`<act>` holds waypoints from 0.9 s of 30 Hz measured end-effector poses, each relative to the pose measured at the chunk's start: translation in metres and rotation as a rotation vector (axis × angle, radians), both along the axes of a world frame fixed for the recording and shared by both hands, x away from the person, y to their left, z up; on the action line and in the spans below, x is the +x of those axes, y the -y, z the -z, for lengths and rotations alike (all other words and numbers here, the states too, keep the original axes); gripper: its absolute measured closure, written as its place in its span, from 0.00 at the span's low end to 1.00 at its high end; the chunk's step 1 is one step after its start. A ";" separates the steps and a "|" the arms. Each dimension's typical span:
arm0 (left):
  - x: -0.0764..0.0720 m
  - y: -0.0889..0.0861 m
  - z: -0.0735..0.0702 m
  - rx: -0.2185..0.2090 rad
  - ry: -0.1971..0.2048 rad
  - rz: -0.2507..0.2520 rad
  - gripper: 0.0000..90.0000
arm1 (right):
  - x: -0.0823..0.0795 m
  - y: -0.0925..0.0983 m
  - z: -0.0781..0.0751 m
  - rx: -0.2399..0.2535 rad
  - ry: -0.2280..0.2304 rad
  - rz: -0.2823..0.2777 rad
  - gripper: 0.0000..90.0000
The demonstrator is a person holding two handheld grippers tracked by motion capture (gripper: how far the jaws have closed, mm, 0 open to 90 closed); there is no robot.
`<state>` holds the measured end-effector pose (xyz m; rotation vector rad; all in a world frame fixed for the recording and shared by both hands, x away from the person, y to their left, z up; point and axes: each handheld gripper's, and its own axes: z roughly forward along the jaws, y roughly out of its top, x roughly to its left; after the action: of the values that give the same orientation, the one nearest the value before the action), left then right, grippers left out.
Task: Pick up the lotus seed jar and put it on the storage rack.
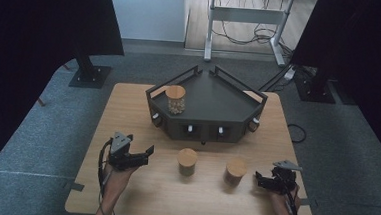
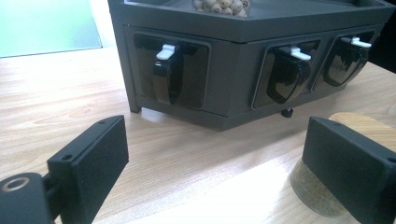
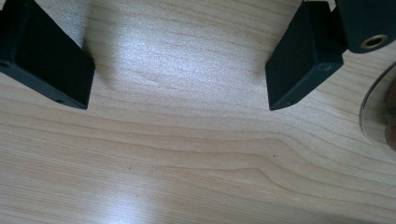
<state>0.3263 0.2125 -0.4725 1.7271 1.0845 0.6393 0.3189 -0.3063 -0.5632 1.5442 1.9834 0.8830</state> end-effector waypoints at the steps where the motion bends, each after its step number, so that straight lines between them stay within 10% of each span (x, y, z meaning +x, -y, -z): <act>1: 0.000 0.000 0.001 0.002 -0.001 0.000 0.07 | 0.000 0.000 0.000 0.000 0.000 0.000 0.08; 27: -0.009 -0.001 0.017 0.031 -0.033 -0.003 0.07 | 0.000 0.000 0.000 0.000 0.000 0.000 0.08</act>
<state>0.3171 0.2134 -0.4898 1.7681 1.1056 0.6351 0.3189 -0.3063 -0.5632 1.5442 1.9834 0.8831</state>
